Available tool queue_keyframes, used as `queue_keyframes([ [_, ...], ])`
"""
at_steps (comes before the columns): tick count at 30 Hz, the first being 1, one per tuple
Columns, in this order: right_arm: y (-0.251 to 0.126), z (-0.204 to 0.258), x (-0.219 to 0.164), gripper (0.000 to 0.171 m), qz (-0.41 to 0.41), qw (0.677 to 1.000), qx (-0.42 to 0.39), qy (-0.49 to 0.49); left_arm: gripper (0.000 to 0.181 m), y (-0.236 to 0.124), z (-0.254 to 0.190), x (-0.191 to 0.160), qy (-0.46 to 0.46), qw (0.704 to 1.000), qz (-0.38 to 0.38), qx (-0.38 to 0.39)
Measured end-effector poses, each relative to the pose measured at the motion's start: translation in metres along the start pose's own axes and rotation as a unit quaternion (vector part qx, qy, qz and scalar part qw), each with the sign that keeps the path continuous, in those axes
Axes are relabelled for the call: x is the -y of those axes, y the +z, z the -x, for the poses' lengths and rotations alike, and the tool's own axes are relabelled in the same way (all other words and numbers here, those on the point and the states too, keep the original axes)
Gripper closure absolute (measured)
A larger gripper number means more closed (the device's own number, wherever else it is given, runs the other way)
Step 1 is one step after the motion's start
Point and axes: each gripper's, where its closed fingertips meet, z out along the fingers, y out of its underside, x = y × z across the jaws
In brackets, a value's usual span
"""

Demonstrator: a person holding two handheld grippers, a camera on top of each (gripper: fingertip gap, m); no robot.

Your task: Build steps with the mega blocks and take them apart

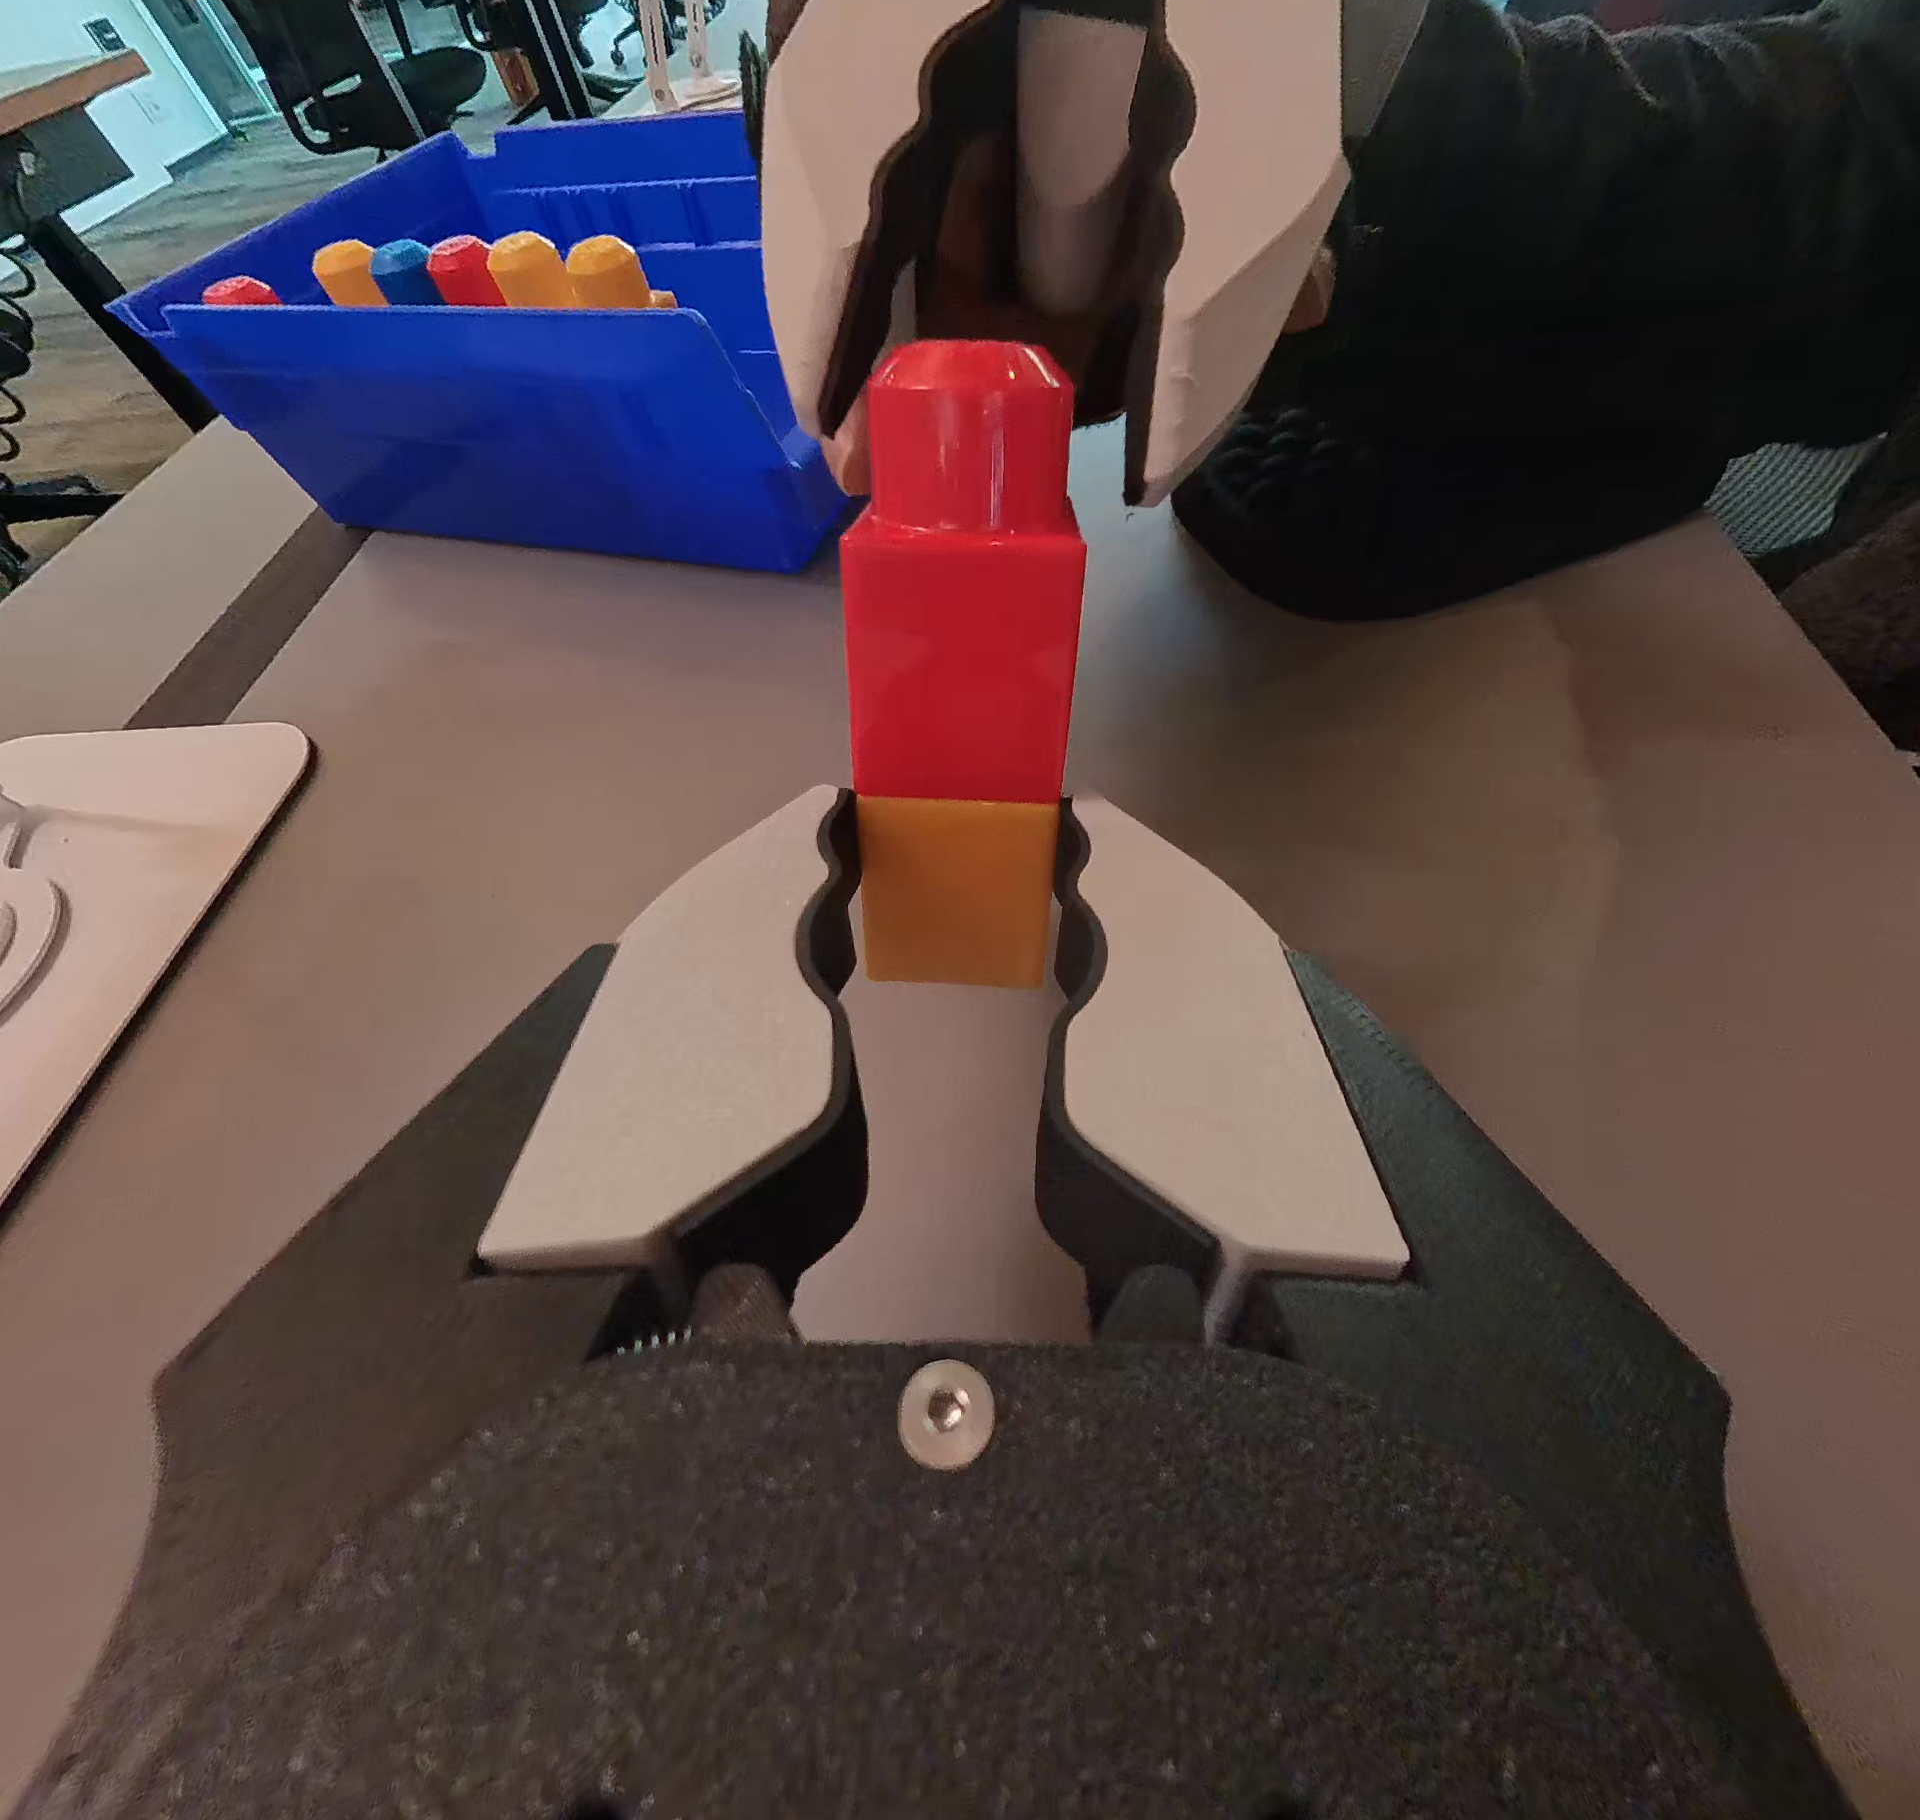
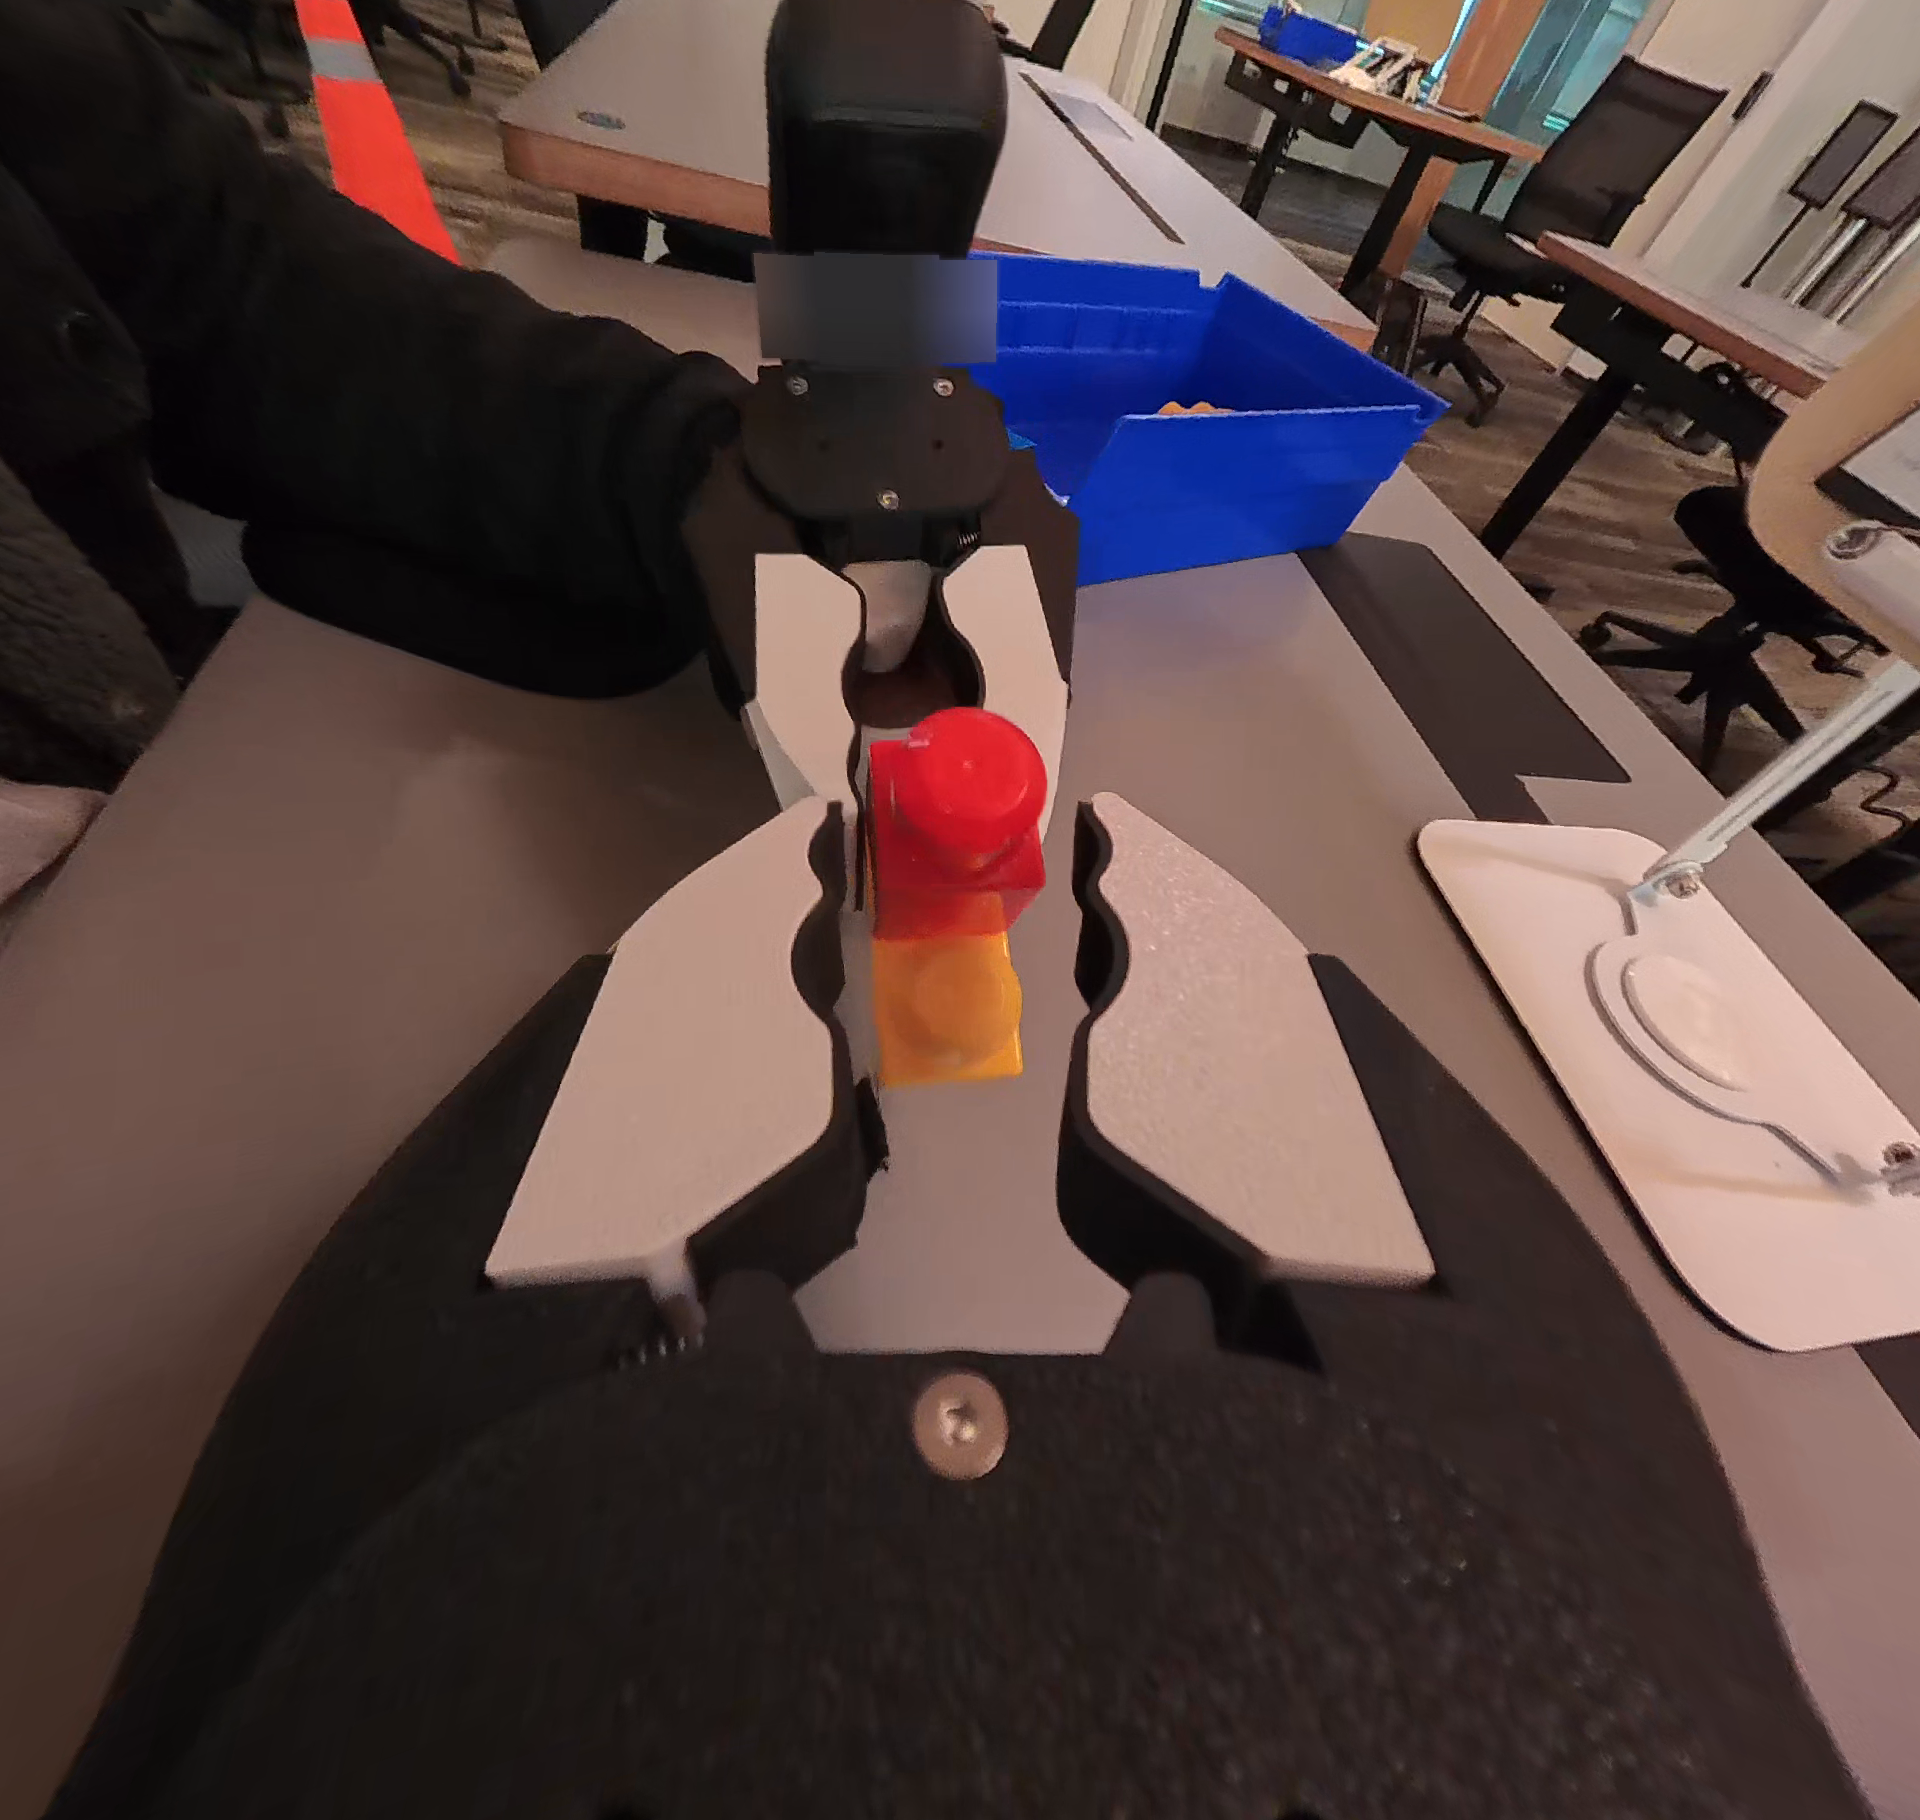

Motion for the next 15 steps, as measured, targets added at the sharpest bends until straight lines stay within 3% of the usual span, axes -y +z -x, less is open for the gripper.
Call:
queue_keyframes([
  [4,0.005,0.002,-0.001,0.142,0.001,1.000,-0.001,0.000,0.145,0.003,-0.003,-0.003,0.005,1.000,0.008,-0.005],
  [11,-0.001,-0.001,0.007,0.143,0.002,1.000,-0.007,0.007,0.145,-0.001,0.000,0.008,0.015,1.000,-0.022,0.010],
  [15,-0.017,-0.015,0.017,0.143,0.019,0.999,-0.038,-0.014,0.136,-0.002,0.008,0.006,0.015,0.999,-0.021,0.034],
])
